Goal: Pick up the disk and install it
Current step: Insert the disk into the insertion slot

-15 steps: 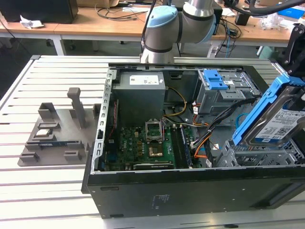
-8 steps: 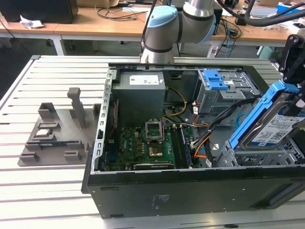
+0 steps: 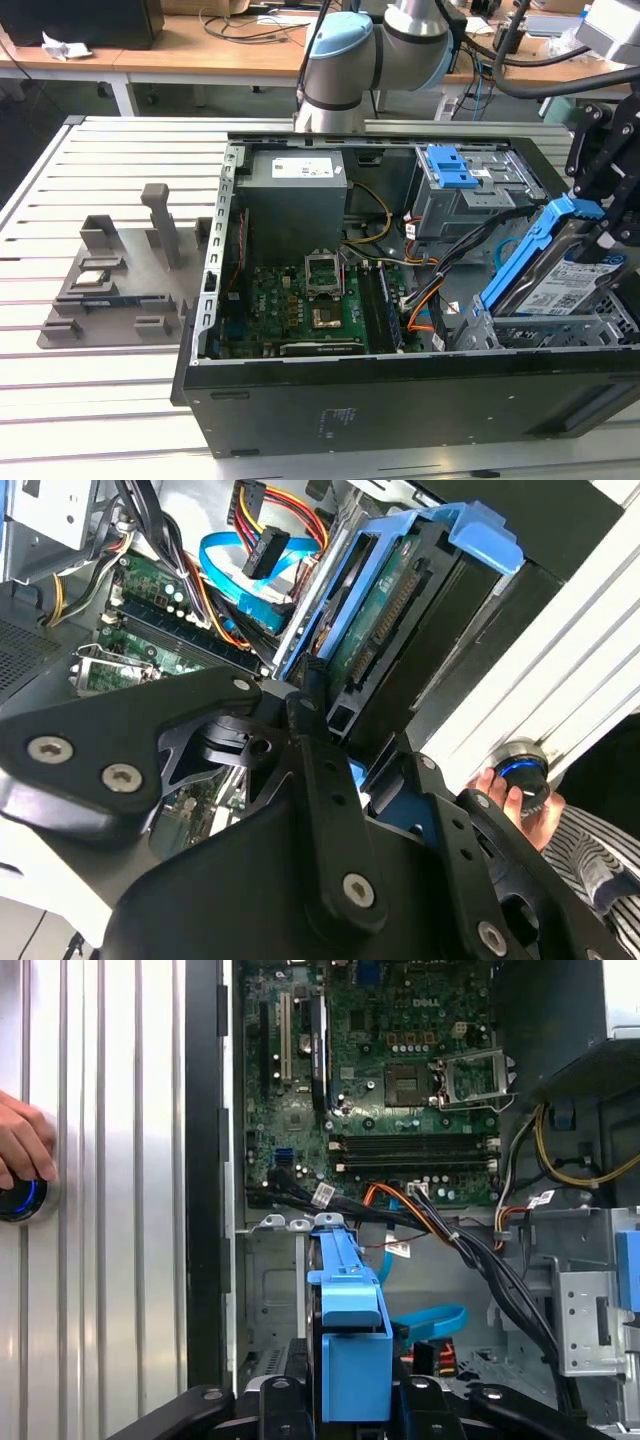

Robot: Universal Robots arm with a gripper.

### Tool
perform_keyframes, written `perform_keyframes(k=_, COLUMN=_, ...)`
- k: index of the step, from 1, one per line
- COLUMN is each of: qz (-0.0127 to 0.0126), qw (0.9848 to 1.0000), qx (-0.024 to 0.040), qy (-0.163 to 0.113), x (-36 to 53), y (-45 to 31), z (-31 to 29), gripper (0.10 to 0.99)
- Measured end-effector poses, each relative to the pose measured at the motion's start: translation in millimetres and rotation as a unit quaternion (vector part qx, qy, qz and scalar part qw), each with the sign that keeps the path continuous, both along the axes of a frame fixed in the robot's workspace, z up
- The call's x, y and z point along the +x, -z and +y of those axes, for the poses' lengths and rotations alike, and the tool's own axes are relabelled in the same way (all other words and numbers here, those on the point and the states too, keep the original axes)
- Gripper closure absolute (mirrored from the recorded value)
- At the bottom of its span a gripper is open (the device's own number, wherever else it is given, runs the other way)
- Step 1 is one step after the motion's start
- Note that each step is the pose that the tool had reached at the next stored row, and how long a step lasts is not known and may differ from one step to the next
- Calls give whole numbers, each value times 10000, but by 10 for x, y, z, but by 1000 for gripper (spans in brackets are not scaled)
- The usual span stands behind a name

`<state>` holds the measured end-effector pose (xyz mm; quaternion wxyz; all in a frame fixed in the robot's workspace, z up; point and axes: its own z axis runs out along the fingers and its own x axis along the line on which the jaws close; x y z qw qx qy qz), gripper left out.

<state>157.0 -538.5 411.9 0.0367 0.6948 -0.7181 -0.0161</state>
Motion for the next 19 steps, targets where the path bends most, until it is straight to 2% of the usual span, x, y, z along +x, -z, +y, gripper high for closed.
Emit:
perform_keyframes(k=6, qz=0, qw=10000, qx=0, qy=1, x=-110, y=50, z=-1, gripper=718)
perform_keyframes(k=10, qz=0, qw=10000, qx=-2, qy=0, x=-125, y=203, z=0, gripper=718)
perform_keyframes(k=11, qz=0, qw=10000, qx=-2, qy=1, x=-125, y=214, z=0, gripper=718)
perform_keyframes(k=15, qz=0, qw=10000, qx=-2, qy=0, x=-125, y=216, z=0, gripper=706)
perform_keyframes(k=16, qz=0, qw=10000, qx=-2, qy=0, x=-125, y=216, z=0, gripper=643)
perform_keyframes(k=19, qz=0, qw=10000, qx=-2, qy=1, x=-125, y=218, z=0, gripper=659)
